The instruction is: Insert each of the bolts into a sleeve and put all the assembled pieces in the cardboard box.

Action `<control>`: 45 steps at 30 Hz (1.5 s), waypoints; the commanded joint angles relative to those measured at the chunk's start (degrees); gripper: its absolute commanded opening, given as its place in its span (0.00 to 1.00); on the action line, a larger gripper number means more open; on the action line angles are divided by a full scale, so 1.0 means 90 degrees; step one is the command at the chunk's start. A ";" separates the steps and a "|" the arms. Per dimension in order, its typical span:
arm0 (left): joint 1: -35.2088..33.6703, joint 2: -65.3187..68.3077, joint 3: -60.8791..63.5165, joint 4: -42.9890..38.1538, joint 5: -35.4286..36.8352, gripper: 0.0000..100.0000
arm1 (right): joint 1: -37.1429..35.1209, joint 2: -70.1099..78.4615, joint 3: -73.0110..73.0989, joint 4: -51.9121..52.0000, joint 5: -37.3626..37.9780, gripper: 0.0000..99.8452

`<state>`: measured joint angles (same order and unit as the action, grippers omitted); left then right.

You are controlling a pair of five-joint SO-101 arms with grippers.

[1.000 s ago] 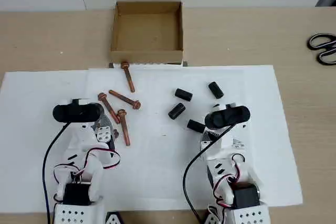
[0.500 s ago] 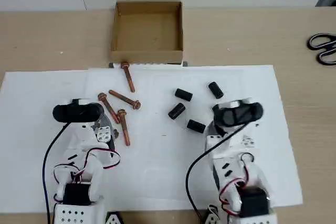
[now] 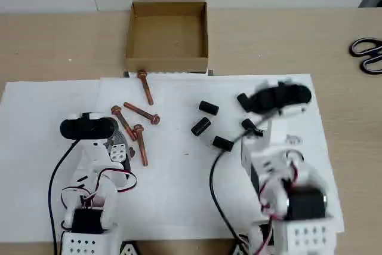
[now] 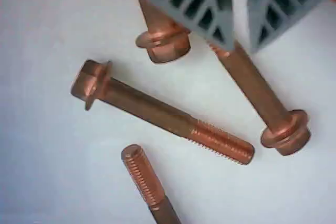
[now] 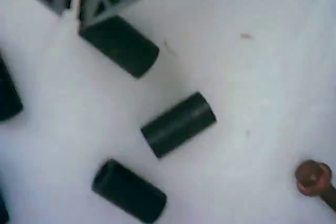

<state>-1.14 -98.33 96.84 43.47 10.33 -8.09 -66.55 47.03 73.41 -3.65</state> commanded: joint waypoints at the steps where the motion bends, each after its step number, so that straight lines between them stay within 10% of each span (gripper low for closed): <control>1: 0.0000 -0.0059 -0.0034 0.0010 -0.0029 0.01 | 0.0142 0.1167 -0.1338 0.0650 0.0078 0.00; 17: 0.0674 -0.0059 -0.0034 0.0039 -0.0059 0.01 | 0.0103 0.4234 -0.4063 0.2125 0.0039 0.00; 23: 0.0400 -0.0059 -0.0405 0.0537 -0.2764 0.07 | 0.0103 0.4713 -0.4210 0.2037 0.0088 0.00; 28: -0.0049 0.0254 -0.1255 0.0899 -0.2794 0.10 | 0.0083 0.5338 -0.4679 0.2105 0.0449 0.00; 45: -0.0068 0.7766 -0.7516 0.3253 -0.1885 0.11 | 0.0083 0.6735 -0.5499 0.2203 0.1182 0.00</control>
<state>-1.32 -39.69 39.96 68.88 -7.25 -7.56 -6.51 -0.18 92.57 4.35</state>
